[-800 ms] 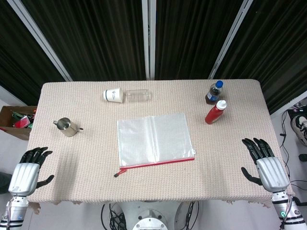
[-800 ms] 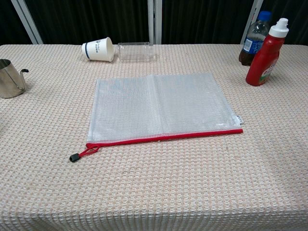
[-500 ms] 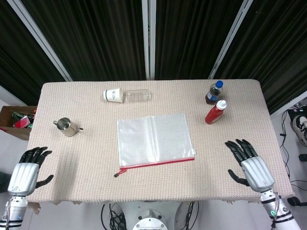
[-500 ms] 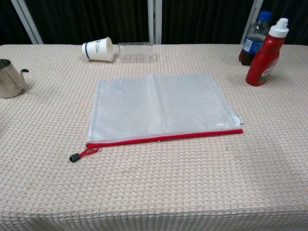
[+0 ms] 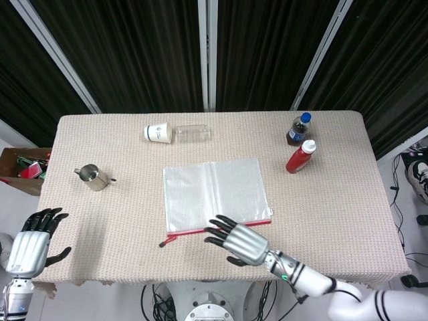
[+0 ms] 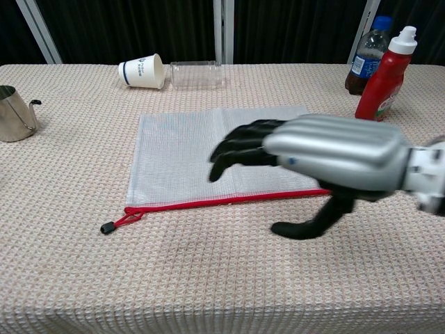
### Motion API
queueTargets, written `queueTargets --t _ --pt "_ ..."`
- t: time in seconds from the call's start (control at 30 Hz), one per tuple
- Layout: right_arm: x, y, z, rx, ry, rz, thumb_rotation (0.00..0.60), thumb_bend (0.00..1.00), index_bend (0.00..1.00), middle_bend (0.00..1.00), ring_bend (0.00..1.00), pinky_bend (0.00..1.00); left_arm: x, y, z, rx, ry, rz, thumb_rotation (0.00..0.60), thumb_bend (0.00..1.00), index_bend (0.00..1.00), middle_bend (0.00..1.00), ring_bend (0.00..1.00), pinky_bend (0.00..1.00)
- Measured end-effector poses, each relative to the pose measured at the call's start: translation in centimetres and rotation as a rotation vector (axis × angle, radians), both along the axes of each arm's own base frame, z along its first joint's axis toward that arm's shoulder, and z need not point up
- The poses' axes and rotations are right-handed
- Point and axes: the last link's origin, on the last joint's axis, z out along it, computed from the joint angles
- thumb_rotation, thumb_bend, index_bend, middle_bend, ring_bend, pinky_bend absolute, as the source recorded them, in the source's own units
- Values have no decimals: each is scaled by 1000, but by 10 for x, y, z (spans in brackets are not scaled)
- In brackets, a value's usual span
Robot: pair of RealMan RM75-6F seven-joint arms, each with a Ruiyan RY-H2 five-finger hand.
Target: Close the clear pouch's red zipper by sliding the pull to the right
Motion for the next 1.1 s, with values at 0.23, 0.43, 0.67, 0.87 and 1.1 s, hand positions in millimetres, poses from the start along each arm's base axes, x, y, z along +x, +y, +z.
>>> queueTargets --t 0.23,0.43,0.67,0.87,1.1 --pt "68 -27 -71 23 38 80 600 325 266 120 0 0 -8 1 1 -6 1 26 600 126 246 172 136 189" --pt "96 -41 -110 31 90 82 600 336 325 136 0 0 -13 2 1 -7 -4 41 600 126 246 172 136 189" --pt "104 -44 -129 21 117 87 600 352 350 143 0 0 -17 4 -1 -13 -8 51 600 126 246 172 136 189" --pt "105 -46 -136 21 124 77 600 362 377 153 0 0 -18 6 -1 -14 -8 49 600 126 245 172 136 189" --pt "108 -46 -139 21 112 70 600 367 422 172 0 0 -19 5 0 -13 -4 50 600 126 246 172 136 188"
